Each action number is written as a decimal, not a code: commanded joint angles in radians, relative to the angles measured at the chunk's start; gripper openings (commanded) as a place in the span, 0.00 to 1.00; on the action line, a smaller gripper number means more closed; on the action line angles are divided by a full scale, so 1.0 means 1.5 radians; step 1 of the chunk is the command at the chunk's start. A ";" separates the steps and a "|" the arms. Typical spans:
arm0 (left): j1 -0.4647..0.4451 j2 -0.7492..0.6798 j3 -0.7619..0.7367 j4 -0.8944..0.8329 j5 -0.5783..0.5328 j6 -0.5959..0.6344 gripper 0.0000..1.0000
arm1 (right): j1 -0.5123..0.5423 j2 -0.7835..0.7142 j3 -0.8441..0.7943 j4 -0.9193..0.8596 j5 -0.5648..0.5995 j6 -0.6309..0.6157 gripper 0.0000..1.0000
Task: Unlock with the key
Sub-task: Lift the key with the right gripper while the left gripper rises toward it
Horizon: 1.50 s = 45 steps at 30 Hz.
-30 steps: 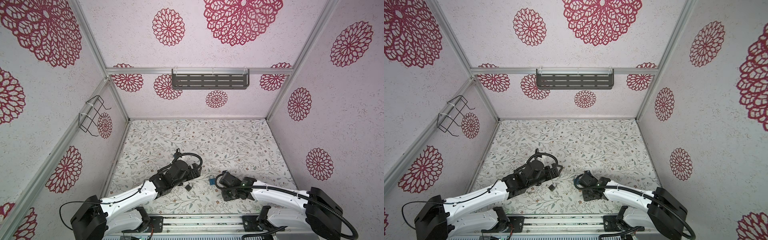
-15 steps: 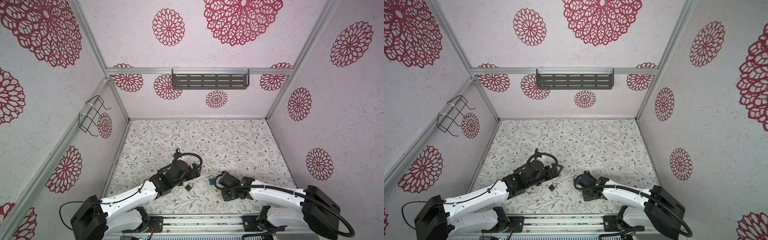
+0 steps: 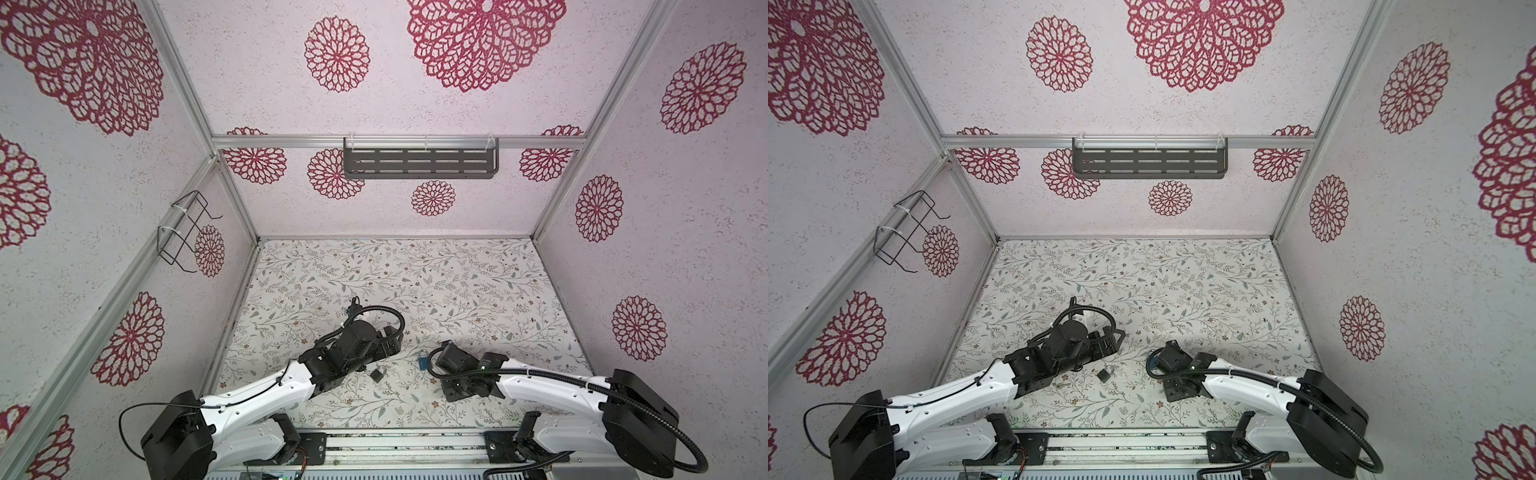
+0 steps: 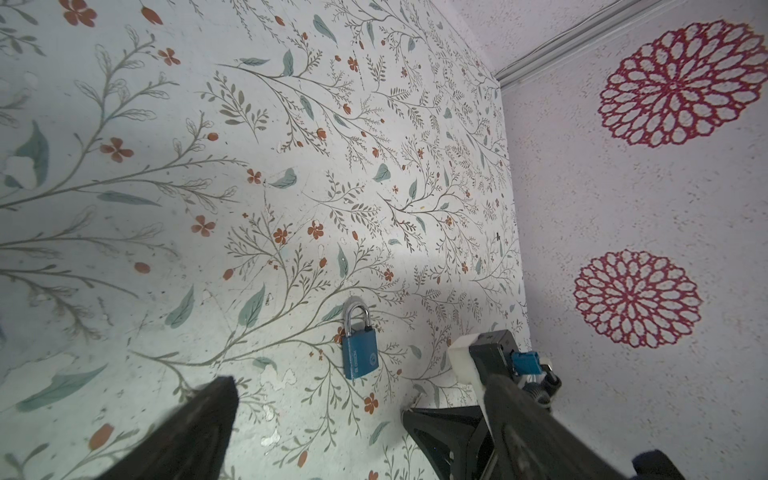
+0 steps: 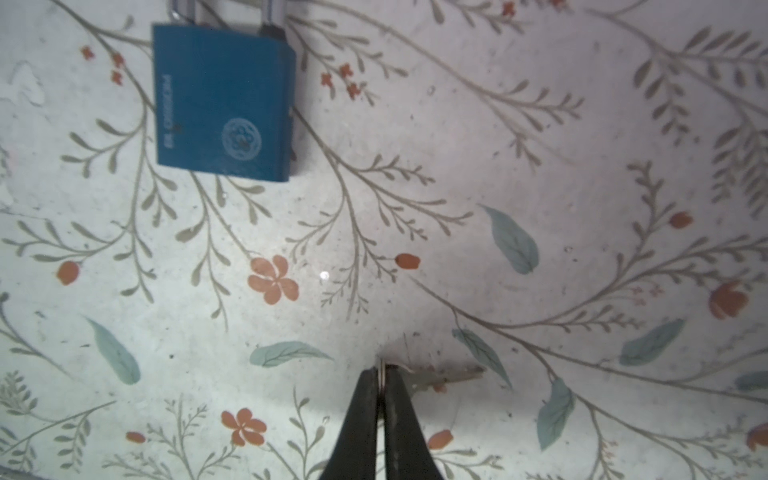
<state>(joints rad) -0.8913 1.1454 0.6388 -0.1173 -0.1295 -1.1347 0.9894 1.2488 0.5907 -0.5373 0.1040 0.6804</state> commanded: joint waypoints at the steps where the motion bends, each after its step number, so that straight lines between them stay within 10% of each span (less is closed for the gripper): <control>1: -0.007 -0.009 0.004 0.015 -0.010 0.001 0.97 | 0.003 -0.006 0.026 -0.012 0.018 -0.017 0.07; 18: -0.005 -0.053 0.027 0.005 -0.033 0.073 0.97 | -0.026 -0.111 0.087 0.025 0.014 -0.017 0.00; 45: -0.001 -0.134 0.031 0.115 -0.032 0.505 0.86 | -0.142 -0.052 0.351 0.052 -0.168 -0.050 0.00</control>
<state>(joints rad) -0.8913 0.9577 0.7204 -0.0517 -0.2180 -0.5007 0.7811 1.1473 1.0538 -0.4706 -0.0948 0.6163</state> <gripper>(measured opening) 0.880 0.043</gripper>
